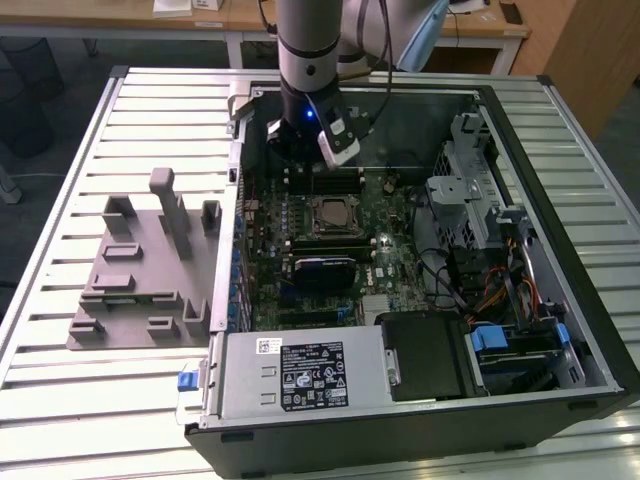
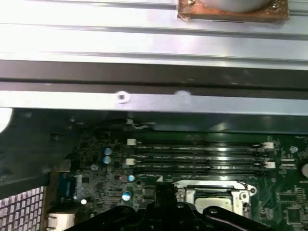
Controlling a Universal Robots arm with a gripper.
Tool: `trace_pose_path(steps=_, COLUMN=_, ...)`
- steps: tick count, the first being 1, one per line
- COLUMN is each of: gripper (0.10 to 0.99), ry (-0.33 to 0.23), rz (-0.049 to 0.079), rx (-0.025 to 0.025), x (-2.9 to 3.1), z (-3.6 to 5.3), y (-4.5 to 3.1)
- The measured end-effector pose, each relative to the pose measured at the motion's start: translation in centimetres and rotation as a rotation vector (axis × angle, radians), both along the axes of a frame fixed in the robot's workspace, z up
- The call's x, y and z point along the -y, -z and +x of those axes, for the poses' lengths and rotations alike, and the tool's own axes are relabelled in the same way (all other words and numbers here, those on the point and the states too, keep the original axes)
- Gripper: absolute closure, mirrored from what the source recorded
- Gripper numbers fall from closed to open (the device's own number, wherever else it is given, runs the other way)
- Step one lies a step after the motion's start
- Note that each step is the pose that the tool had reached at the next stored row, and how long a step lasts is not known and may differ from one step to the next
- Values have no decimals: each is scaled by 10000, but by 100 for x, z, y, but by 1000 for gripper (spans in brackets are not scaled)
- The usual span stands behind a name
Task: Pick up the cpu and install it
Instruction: 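Install the first cpu locking lever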
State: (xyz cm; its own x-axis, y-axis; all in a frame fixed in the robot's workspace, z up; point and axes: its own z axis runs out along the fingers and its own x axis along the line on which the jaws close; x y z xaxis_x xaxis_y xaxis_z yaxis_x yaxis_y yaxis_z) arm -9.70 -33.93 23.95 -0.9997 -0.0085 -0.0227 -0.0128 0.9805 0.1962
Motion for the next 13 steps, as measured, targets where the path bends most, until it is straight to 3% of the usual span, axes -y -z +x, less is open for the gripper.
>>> trace_pose_path(steps=6, gripper=980, ry=-1, rz=-1, rx=-9, x=0, z=247, y=0)
trace_pose_path(steps=12, gripper=980, ry=2, rz=-15, rx=-9, x=1, z=274, y=0)
trace_pose_path(steps=13, gripper=980, ry=9, rz=-54, rx=11, x=0, z=274, y=1)
